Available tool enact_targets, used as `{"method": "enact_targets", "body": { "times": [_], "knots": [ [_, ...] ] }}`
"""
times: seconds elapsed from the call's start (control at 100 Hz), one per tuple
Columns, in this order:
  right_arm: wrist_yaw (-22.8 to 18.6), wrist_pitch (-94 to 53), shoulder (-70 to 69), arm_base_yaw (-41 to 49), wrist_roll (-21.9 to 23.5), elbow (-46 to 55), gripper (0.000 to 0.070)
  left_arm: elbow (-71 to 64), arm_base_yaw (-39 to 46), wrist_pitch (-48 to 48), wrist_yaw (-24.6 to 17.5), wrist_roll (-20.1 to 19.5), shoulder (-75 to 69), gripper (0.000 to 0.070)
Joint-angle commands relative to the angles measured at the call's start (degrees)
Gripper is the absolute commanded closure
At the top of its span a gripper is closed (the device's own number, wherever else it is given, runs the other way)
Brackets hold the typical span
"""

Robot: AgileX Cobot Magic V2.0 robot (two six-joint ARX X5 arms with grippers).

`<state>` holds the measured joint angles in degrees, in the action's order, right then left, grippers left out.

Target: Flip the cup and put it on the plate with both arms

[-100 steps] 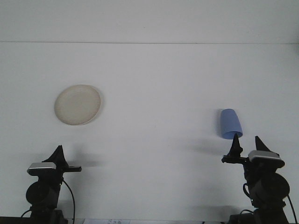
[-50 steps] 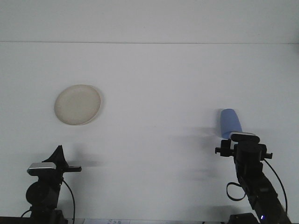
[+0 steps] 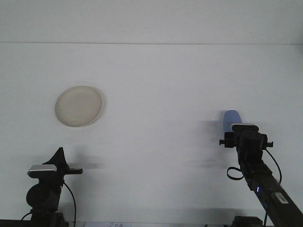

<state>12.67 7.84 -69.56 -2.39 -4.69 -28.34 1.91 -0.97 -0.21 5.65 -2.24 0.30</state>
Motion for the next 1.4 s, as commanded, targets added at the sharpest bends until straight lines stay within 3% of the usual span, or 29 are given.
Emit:
{"method": "enact_targets", "body": {
  "times": [0.0,0.08,0.13,0.18,0.28,0.6,0.75,0.85,1.13,1.39],
  "knots": [
    [-2.43,3.74,-2.47,-1.07,-1.57,0.02,0.0242,-1.11,0.04,0.63,-0.11,-0.13,-0.11,0.0685],
    [-5.86,7.69,-5.05,-2.64,-1.57,0.02,0.0262,-1.11,0.04,0.63,-0.11,-0.13,-0.11,0.0685],
    [-7.30,10.29,-6.58,-3.34,-1.57,0.02,0.0318,-1.11,0.04,0.63,-0.11,-0.13,-0.11,0.0685],
    [-8.50,12.35,-7.61,-3.80,-1.55,0.00,0.0423,-1.11,0.04,0.63,-0.11,-0.13,-0.11,0.0685],
    [-9.55,13.33,-7.87,-4.00,-1.49,0.00,0.0700,-1.11,0.04,0.63,-0.11,-0.13,-0.11,0.0685],
    [-9.66,5.99,3.72,-2.75,1.09,-0.55,0.0700,-1.11,0.04,0.63,-0.11,-0.13,-0.11,0.0685],
    [-9.73,-11.37,13.97,-0.15,5.09,-6.91,0.0700,-1.11,0.04,0.63,-0.11,-0.13,-0.11,0.0685],
    [-11.69,-25.53,16.79,3.23,5.35,-15.39,0.0700,-1.11,0.04,0.63,-0.11,-0.13,-0.11,0.0685],
    [-23.67,-64.26,7.08,18.60,7.48,-41.13,0.0700,-1.11,0.04,0.61,-0.11,-0.13,-0.11,0.0685],
    [-22.01,-76.67,-7.58,36.57,7.52,-48.68,0.0700,-1.11,0.04,0.63,-0.11,-0.13,-0.11,0.0685]
  ]
}}
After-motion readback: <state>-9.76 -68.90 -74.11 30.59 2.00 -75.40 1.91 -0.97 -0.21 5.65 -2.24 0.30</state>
